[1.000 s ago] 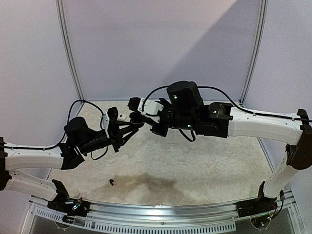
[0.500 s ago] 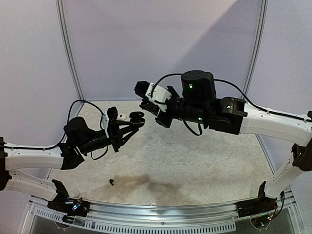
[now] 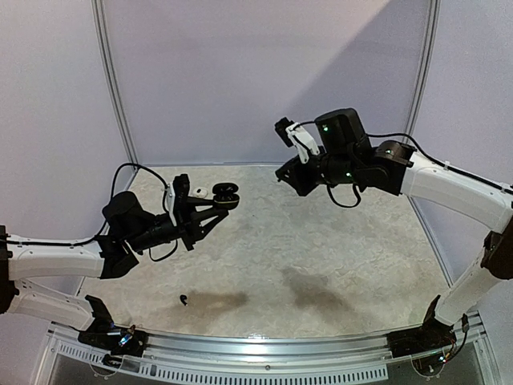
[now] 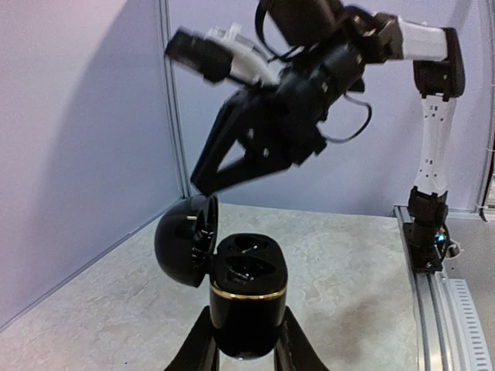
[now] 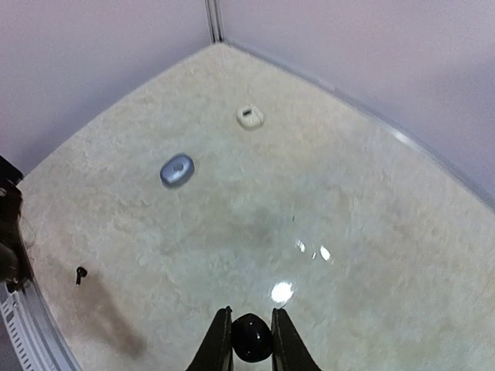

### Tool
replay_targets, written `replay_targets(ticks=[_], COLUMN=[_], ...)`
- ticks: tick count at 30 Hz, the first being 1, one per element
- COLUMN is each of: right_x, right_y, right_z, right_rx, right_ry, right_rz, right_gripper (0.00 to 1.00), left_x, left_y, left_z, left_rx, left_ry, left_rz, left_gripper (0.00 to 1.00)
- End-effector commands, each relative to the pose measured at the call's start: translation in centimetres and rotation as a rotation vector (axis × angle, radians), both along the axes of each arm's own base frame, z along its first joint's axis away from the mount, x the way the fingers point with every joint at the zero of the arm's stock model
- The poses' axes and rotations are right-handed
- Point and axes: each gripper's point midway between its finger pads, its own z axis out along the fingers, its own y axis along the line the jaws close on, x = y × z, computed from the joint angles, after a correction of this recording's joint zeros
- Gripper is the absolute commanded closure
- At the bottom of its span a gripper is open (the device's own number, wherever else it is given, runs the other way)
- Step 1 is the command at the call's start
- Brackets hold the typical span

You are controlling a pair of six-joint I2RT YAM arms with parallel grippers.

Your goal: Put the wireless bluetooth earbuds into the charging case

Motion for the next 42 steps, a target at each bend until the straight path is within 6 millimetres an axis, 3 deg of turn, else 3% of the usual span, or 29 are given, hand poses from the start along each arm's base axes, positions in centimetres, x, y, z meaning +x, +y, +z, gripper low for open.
replay_targets(ticks=[1,5,14,23,27,30,34,39,42], right_x=[-3.2,-4.1,-7.1,-7.0,-6.8,-6.6,-6.0,-4.3,-2.6], right_y=[-1.0,-1.2,-2.4,-3.8,-4.3,-4.4,-4.6,-4.1,-3.9], right_z=[-11.0,-14.7,-23.9,-27.5,-28.2,-28.5,-27.9,-24.6,-20.3], right_rx=[-0.075,-0.078,-0.267,-0.400,-0.457,-0.482,-0.489,-0.460,-0.409], right_ry=[0.424,0.551,0.819,0.845,0.844,0.843,0.810,0.697,0.556], right_rz=[-0.074,-0.104,-0.133,-0.181,-0.203,-0.208,-0.225,-0.205,-0.188], right_gripper=[0.97,0.97,0.94,0.87,0.79,0.67,0.56,0.45,0.37], left_x=[-1.1,-1.5,-2.1,-2.1,-2.0,-2.0,-2.1,-2.1,-2.1], left_y=[-0.1,-0.3,-0.5,-0.6,-0.5,-0.5,-0.4,-0.3,-0.3], left_z=[1.3,1.5,2.0,2.3,2.4,2.4,2.4,2.8,3.4], left_rx=[-0.058,-0.072,-0.082,-0.090,-0.092,-0.094,-0.097,-0.105,-0.120], left_ry=[0.009,0.042,0.066,0.078,0.076,0.077,0.077,0.069,0.061], left_rz=[-0.086,-0.116,-0.153,-0.161,-0.156,-0.155,-0.153,-0.153,-0.150], left_gripper=[1.00,1.00,1.00,1.00,1.00,1.00,1.00,1.00,1.00])
